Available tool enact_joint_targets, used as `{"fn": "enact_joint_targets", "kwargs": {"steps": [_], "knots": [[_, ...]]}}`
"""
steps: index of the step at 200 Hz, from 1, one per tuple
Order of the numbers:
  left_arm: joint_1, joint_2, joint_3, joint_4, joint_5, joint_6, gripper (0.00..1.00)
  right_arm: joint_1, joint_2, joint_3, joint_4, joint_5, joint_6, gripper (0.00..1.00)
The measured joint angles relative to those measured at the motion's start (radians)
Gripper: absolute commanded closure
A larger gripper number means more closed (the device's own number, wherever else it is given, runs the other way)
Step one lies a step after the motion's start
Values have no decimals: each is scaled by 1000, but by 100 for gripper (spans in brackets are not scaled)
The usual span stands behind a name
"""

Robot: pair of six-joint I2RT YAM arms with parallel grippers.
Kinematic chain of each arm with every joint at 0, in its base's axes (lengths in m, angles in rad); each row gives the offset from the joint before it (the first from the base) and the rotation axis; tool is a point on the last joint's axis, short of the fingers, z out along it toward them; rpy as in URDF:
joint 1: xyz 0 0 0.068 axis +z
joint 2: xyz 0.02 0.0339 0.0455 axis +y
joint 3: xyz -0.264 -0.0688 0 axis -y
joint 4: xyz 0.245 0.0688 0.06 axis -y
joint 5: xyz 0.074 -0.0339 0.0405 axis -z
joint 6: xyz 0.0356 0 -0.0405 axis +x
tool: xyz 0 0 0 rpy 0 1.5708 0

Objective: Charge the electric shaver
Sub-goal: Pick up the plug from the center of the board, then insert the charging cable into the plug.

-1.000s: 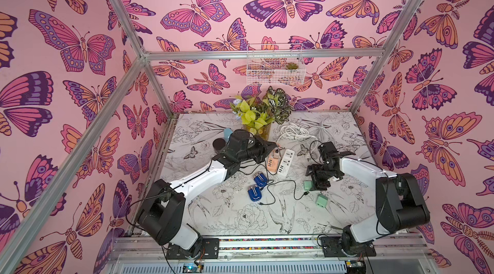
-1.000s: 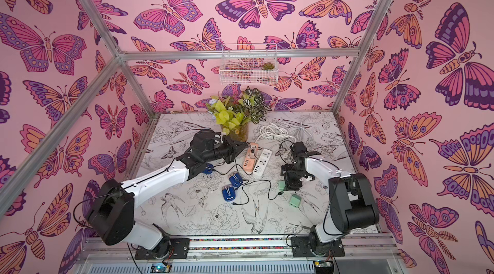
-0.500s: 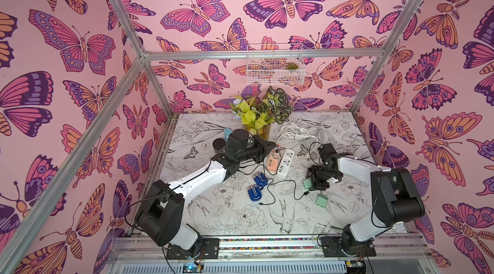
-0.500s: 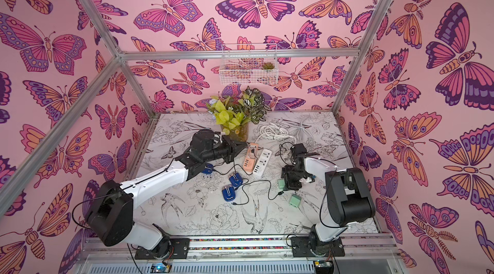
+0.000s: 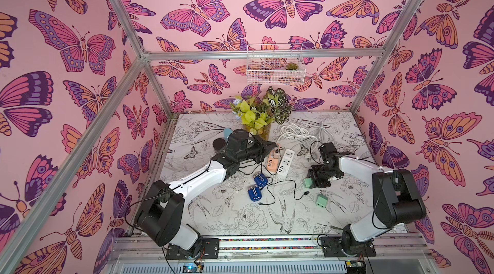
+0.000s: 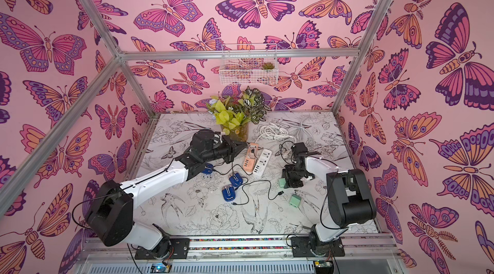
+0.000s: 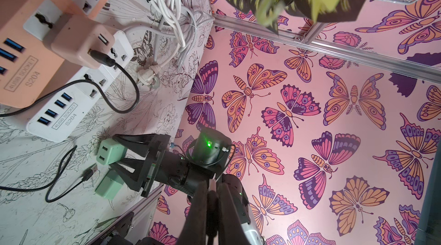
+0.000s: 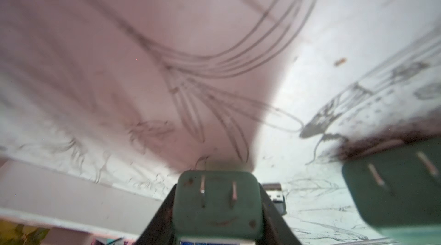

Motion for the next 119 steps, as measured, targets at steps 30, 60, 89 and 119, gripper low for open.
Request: {"fn": "enact_joint_targets", "kwargs": {"steps": [30, 60, 89, 119], "knots": [[0, 0, 3, -2, 0, 0, 100, 3, -165, 84, 69, -26, -36, 100], [0, 6, 31, 1, -2, 0, 100, 40, -299, 83, 347, -80, 7, 100], [0, 22, 68, 28, -16, 0, 100, 120, -294, 38, 662, -113, 95, 100], [0, 49, 98, 49, -19, 0, 100, 170, -280, -11, 846, -113, 168, 100]]}}
